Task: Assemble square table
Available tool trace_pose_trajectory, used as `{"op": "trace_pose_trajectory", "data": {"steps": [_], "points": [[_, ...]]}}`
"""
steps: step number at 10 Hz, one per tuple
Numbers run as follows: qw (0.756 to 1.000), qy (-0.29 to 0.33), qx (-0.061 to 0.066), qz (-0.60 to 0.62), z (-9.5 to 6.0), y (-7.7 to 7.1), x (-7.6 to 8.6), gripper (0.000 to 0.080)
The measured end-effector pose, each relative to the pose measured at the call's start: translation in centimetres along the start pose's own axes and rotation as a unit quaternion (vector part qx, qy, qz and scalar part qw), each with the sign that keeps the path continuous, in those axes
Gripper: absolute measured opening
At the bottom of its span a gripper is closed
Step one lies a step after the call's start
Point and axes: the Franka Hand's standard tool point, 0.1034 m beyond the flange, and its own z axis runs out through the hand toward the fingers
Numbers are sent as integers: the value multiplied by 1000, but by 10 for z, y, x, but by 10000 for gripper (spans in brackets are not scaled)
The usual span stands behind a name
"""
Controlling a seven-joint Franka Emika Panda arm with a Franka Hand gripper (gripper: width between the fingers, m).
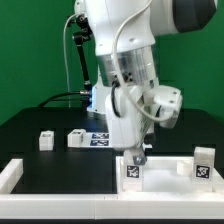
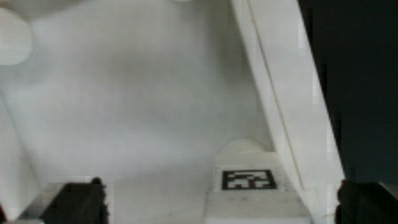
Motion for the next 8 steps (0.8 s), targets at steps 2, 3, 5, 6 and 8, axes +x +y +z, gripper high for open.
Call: {"op": "trace_pose_trajectory", "data": {"steps": [2, 3, 5, 6, 8], "points": [[1000, -7, -18, -18, -8, 16, -25, 649], [1000, -7, -18, -18, -6, 15, -22, 649], [1000, -6, -19, -18, -5, 16, -22, 649], [1000, -6, -19, -18, -5, 16, -22, 649], [1000, -5, -19, -18, -3, 17, -22, 649]]}}
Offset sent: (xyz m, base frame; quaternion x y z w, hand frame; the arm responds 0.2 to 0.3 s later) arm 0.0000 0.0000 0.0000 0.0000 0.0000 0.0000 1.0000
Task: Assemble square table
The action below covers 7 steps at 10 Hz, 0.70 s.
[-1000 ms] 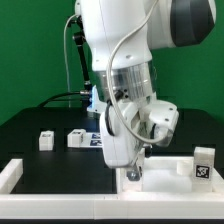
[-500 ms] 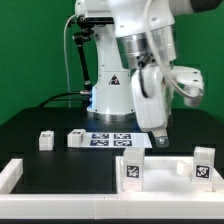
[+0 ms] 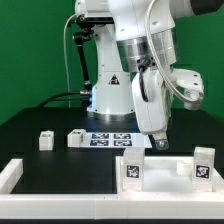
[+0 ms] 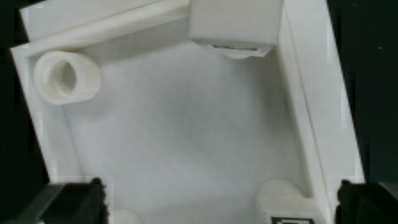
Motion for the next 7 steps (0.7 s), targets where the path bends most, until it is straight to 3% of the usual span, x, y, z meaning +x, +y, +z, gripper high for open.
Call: {"op": "trace_pose_trajectory", "data": {"steps": [1, 3, 4, 5, 6, 7], "points": [[1000, 5, 9, -1, 6, 7, 2, 649], [999, 20, 28, -9, 24, 43, 11, 649], [999, 26, 17, -13, 36, 61, 12, 649], [999, 33, 12, -15, 44, 66, 12, 649], [999, 36, -4, -15, 49, 69, 11, 649], [999, 33, -1, -15, 47, 67, 10, 649]]}}
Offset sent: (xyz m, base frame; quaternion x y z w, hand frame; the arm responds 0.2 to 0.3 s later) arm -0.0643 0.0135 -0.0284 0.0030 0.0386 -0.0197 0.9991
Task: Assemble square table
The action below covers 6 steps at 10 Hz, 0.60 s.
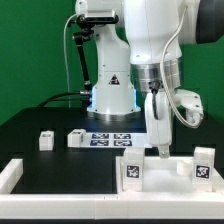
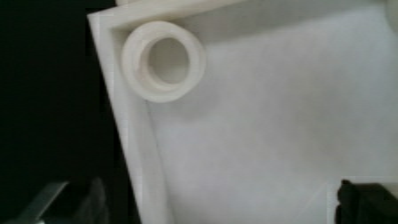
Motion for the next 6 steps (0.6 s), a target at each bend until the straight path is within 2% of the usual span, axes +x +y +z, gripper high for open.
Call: {"op": "trace_pose_trajectory", "data": {"steps": [4, 5, 6], "points": [[1000, 1, -1, -1, 2, 1, 1, 649], [1000, 9, 16, -11, 8, 8, 4, 649], [999, 24, 44, -20, 20, 26, 9, 649]]}}
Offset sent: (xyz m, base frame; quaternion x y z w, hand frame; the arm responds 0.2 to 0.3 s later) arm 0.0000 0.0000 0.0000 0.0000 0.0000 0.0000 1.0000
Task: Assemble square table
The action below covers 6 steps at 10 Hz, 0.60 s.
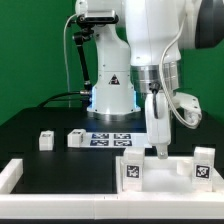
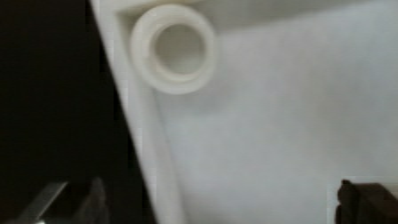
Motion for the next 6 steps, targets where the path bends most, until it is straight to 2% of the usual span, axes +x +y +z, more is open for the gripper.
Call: {"op": "trace_pose_trajectory", "data": {"steps": [1, 2, 3, 5, 6], "points": [[1000, 12, 18, -11, 10, 11, 3, 649], [1000, 15, 15, -20, 15, 15, 3, 649], [1000, 17, 9, -23, 20, 19, 2, 649], [999, 17, -15, -29, 30, 21, 2, 649], [999, 19, -27, -29, 36, 18, 4, 649]]}}
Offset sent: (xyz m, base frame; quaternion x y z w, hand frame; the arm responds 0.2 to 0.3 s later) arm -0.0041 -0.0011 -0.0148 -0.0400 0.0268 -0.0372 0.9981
